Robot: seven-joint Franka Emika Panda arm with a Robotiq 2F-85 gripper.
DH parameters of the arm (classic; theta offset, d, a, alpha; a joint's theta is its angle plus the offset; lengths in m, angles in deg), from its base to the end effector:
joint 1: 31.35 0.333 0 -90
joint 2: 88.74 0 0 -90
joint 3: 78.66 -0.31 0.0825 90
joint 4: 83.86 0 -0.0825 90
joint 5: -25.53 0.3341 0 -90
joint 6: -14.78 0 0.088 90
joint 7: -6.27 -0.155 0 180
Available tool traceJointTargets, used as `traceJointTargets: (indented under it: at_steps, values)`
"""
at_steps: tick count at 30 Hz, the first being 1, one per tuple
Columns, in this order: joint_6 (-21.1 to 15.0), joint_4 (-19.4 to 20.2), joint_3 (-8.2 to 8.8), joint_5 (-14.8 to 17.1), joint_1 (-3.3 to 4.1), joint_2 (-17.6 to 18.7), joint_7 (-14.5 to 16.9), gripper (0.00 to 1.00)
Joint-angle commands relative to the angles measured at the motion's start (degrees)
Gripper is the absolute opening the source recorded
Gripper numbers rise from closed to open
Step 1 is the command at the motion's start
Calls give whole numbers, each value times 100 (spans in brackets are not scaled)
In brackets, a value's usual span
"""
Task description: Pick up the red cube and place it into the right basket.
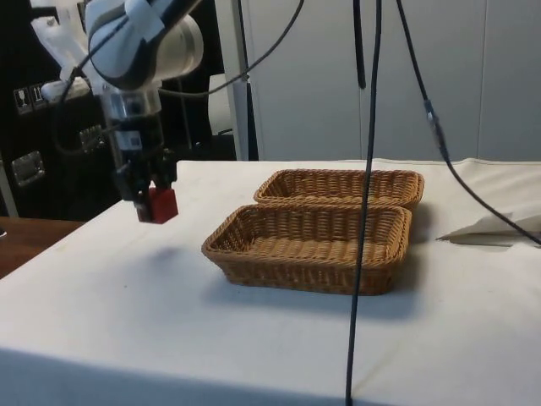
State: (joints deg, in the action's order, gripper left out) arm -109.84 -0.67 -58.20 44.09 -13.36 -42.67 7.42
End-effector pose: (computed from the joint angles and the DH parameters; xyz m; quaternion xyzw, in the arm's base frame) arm 0.6729 0.0324 0.2024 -0.9983 0.0568 0.0117 0.0040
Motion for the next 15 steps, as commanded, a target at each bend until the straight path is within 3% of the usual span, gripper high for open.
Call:
traceJointTargets:
  at_steps: [1,5,6,7,15]
  values:
    - [23,115,40,-46,46,-138,-17,1]
    - [103,264,63,-92,63,-350,-11,1]
    - [120,246,34,-86,34,-344,0,1]
    - [132,367,63,-126,74,-487,-11,1]
    - [258,762,69,-281,103,-1020,-17,1]
